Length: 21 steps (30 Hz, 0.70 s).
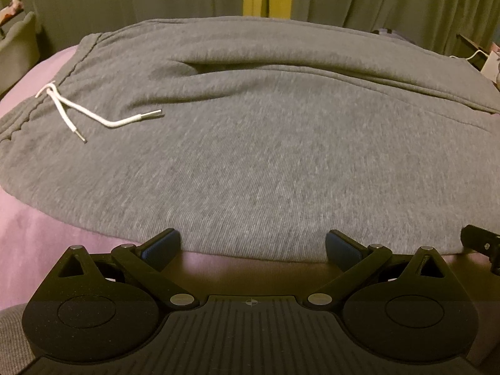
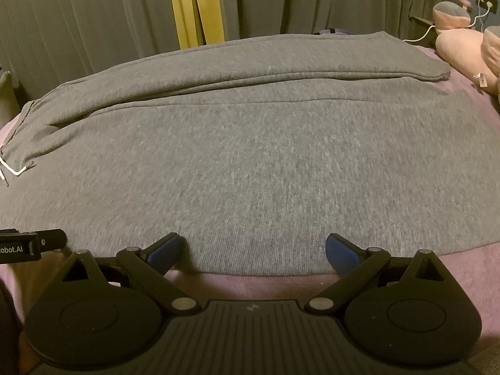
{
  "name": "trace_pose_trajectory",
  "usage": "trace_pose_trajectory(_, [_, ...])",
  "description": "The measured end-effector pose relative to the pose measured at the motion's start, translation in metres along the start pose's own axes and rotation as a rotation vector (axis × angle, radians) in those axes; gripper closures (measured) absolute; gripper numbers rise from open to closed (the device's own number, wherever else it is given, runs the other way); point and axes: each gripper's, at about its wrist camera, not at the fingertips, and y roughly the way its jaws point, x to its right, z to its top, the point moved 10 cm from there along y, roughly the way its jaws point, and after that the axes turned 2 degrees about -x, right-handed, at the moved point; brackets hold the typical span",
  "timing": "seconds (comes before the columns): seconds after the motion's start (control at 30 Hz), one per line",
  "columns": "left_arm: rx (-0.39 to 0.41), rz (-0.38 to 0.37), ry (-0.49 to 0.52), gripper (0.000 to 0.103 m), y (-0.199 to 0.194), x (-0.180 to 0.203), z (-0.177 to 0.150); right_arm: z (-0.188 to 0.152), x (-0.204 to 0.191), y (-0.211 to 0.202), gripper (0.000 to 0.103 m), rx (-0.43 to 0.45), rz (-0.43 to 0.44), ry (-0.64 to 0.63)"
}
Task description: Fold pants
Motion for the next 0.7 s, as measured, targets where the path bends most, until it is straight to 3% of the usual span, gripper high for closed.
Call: trace_pose_trajectory(0.7, [-0.002,0.014,0.009,0.0,0.0005,0.0001,-0.0014,-0.0006,0.001,0.0008,0.004,-0.002,0.005,0.011])
